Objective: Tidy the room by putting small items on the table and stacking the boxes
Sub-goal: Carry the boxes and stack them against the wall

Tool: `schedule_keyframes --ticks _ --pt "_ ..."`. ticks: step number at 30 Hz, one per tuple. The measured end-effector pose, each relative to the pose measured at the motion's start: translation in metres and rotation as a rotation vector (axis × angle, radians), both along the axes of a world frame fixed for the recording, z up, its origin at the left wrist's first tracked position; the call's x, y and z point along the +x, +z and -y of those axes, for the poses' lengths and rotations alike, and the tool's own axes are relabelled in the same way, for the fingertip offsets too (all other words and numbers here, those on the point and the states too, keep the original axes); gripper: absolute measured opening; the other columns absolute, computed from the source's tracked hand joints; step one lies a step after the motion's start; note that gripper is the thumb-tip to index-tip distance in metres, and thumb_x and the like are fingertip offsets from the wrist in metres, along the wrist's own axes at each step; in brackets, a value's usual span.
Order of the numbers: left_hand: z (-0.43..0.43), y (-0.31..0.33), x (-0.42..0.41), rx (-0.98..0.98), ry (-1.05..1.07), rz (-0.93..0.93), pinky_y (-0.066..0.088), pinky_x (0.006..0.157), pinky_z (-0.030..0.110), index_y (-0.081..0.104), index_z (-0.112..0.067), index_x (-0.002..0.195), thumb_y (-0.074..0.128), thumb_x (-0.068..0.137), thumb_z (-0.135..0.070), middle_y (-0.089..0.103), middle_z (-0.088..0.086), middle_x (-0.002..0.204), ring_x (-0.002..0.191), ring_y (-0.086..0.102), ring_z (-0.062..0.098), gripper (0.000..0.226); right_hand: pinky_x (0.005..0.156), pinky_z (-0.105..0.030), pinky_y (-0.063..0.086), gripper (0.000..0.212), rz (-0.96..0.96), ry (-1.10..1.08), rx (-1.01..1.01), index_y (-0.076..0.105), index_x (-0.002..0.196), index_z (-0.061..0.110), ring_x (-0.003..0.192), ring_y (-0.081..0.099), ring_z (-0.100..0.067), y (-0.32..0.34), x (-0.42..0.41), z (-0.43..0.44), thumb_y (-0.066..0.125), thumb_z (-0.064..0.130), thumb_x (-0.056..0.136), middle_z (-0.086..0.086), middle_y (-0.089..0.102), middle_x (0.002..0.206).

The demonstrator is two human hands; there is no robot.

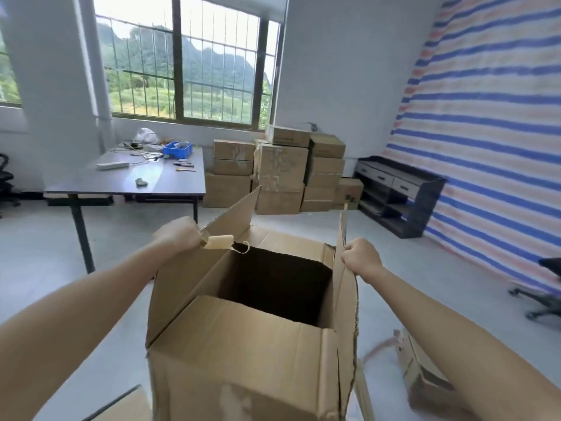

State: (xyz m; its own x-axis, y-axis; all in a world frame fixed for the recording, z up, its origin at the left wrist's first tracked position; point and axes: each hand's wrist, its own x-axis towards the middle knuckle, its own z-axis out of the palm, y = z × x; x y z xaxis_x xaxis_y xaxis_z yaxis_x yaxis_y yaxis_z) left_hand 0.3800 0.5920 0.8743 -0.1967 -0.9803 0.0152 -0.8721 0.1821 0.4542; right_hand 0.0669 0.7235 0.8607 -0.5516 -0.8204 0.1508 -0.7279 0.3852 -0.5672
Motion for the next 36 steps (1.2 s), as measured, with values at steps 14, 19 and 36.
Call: schedule_keyframes --ticks 14,19,36 --pt "0.16 -0.029 -0.017 0.026 -0.008 -0.015 0.031 0.05 0.022 0.068 -0.014 0.093 0.048 0.093 -0.027 0.058 0.001 0.076 0.064 0.05 0.015 0.023 0.046 -0.024 0.024 0.038 -0.078 -0.092 0.159 0.032 0.053 0.011 0.049 0.034 -0.016 0.004 -0.006 0.16 0.041 0.0 0.088 -0.001 0.031 0.054" --pt "0.198 -0.043 -0.009 0.031 0.02 -0.04 0.031 0.049 0.023 0.068 -0.014 0.097 0.049 0.092 -0.023 0.058 0.001 0.075 0.06 0.048 0.013 0.022 0.047 -0.024 0.026 0.033 -0.085 -0.08 0.179 0.033 0.056 0.011 0.05 0.036 -0.017 -0.002 0.0 0.211 0.041 -0.001 0.085 -0.003 0.033 0.056" --pt "0.37 -0.05 -0.118 -0.042 0.028 0.038 0.031 0.051 0.023 0.07 -0.014 0.096 0.053 0.088 -0.019 0.06 0.004 0.082 0.075 0.053 0.023 0.019 0.046 -0.025 0.021 0.035 -0.09 -0.038 0.175 0.029 0.058 0.013 0.052 0.032 -0.016 -0.03 -0.106 0.405 0.04 -0.003 0.087 -0.003 0.03 0.059"
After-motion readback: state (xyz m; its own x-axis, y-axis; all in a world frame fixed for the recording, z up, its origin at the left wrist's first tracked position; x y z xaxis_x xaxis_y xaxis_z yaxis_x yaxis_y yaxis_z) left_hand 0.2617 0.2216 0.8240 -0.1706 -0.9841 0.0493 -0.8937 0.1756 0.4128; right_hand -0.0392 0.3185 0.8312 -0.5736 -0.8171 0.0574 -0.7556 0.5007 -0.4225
